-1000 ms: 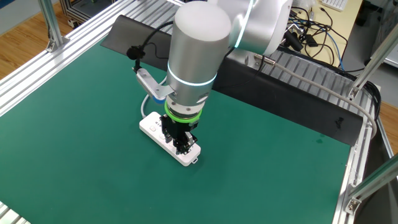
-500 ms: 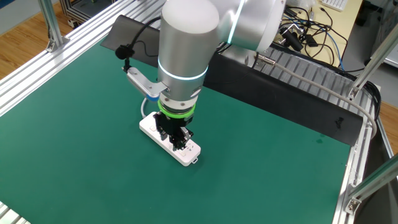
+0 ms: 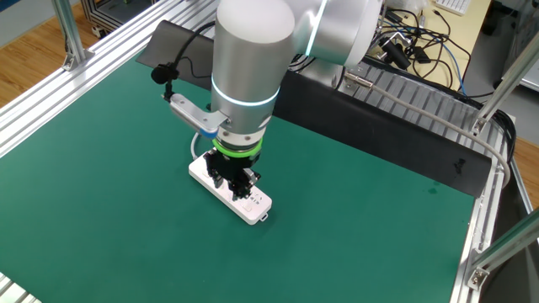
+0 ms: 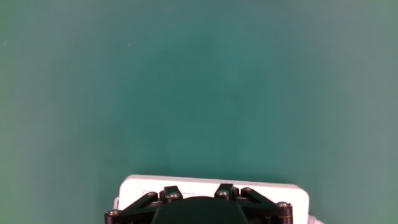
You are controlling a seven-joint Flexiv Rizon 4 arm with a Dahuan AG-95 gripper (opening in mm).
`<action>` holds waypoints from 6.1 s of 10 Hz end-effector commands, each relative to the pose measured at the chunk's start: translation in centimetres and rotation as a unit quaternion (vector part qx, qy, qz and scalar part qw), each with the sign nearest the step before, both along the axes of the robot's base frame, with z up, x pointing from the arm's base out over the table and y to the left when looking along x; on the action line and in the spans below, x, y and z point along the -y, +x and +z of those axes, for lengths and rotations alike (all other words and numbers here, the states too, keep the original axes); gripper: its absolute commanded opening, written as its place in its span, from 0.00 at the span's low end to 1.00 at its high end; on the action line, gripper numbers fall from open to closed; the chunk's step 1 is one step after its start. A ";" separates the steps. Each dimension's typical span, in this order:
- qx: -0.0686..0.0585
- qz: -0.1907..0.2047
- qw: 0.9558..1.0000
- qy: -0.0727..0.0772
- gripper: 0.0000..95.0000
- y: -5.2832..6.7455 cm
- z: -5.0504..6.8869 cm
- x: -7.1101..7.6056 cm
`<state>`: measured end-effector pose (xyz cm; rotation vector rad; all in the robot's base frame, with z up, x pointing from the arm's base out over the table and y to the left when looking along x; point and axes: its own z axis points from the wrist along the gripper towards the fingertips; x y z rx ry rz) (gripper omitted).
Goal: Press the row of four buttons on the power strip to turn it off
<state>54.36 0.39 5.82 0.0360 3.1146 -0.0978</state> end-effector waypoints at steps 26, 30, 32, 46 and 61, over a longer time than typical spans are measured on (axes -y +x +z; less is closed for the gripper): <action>0.007 -0.251 0.961 0.112 0.40 -2.6 -0.1 0.4; 0.022 -0.271 0.955 0.116 0.40 -2.5 -0.7 -0.6; 0.022 -0.273 0.955 0.115 0.40 -2.4 -0.8 -0.6; 0.028 -0.301 0.949 0.085 0.40 -2.4 -1.2 -0.8; 0.046 -0.470 0.871 0.136 0.40 -1.7 -1.7 -1.9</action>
